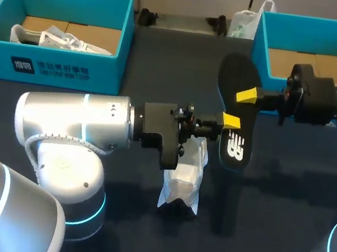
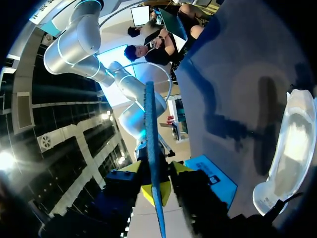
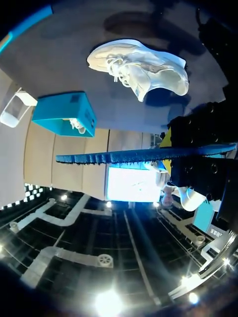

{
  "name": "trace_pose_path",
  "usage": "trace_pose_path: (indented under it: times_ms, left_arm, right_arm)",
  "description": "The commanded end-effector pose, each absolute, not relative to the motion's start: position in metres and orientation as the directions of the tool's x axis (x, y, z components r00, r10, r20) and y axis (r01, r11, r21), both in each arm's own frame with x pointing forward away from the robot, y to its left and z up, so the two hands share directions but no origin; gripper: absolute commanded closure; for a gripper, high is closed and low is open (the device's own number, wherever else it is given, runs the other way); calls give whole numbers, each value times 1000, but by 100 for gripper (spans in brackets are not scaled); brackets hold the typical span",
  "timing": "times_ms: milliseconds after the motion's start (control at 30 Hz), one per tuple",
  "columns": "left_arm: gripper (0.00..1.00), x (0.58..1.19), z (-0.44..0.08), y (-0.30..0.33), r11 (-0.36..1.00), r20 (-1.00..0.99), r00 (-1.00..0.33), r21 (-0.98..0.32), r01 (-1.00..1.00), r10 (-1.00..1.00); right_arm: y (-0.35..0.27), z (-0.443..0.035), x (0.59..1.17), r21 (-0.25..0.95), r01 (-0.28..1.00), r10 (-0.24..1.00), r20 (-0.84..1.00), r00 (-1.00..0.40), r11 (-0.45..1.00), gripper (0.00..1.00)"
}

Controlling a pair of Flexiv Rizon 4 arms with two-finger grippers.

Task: Take the shoe out of the shoebox, open the shoe tongue, remove and reinsert the insole, then place the shoe into the shoebox

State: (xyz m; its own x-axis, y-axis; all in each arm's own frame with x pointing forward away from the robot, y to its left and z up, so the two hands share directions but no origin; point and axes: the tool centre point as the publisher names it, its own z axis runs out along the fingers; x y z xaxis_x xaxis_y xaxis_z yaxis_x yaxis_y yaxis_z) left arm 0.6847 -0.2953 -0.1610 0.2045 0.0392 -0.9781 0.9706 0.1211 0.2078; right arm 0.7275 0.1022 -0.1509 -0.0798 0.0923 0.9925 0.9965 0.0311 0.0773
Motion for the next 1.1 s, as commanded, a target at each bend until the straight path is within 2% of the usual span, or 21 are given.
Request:
trace_pose_path:
  times_ms: [33,667,1100]
  left_arm:
    - [0,686,-160,-277,109,-978,206,210,972,47]
    - [0,718,-147,-222,96,-979,111,129,987,168]
    - [0,718,-147,-222,96,-979,111,129,987,168]
  right_arm:
    - [99,-153,728,74,997,91,993,-77,30,100]
    - [91,-172,725,47,998,89,995,-51,42,100]
    - [90,-176,728,48,997,82,995,-52,52,100]
